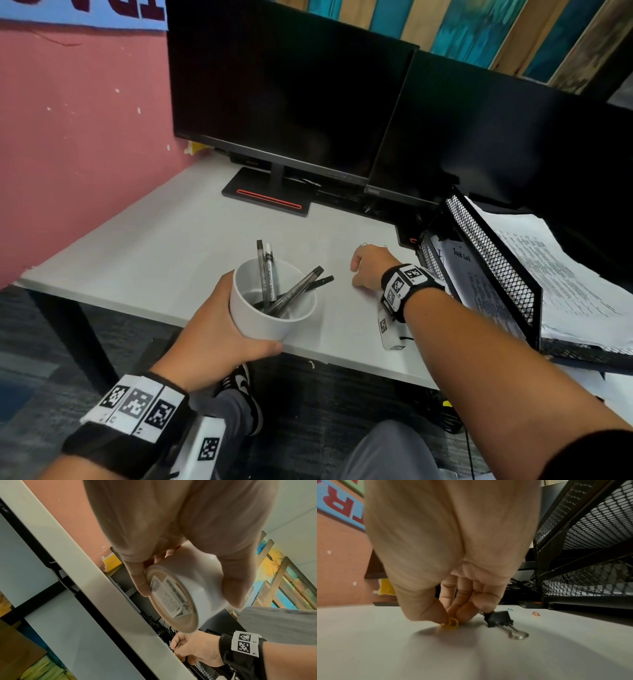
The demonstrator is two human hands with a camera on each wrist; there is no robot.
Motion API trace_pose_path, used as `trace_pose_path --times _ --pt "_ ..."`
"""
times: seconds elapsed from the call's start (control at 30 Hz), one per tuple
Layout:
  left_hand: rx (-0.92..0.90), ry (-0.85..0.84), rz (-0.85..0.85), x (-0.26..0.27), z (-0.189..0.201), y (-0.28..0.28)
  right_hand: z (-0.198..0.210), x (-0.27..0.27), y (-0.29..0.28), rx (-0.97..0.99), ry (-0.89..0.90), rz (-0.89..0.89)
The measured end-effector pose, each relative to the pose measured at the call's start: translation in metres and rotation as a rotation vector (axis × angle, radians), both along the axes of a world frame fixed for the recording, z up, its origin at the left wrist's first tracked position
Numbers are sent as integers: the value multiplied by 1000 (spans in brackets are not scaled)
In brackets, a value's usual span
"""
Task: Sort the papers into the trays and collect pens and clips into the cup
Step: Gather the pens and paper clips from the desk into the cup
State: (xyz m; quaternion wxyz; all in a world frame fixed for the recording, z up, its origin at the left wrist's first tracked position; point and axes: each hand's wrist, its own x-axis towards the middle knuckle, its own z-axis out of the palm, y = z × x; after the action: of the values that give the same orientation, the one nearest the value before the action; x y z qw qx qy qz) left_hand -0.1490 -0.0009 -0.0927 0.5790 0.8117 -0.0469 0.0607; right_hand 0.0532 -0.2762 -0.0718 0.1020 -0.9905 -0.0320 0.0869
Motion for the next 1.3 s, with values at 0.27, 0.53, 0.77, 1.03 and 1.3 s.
trace_pose_path --times 0.27,0.53,0.77,1.03,1.3 --pt "7 6 4 3 -1 2 33 19 -23 656 -20 -334" --pt "32 8 17 9 -2 5 27 42 -65 609 -58 -592" --pt "31 15 29 10 -4 8 -4 37 -68 449 -43 -729" --pt "18 24 30 8 -4 5 -4 31 -67 121 -29 -496" --pt "19 16 21 4 -3 2 18 11 -59 -91 177 -320"
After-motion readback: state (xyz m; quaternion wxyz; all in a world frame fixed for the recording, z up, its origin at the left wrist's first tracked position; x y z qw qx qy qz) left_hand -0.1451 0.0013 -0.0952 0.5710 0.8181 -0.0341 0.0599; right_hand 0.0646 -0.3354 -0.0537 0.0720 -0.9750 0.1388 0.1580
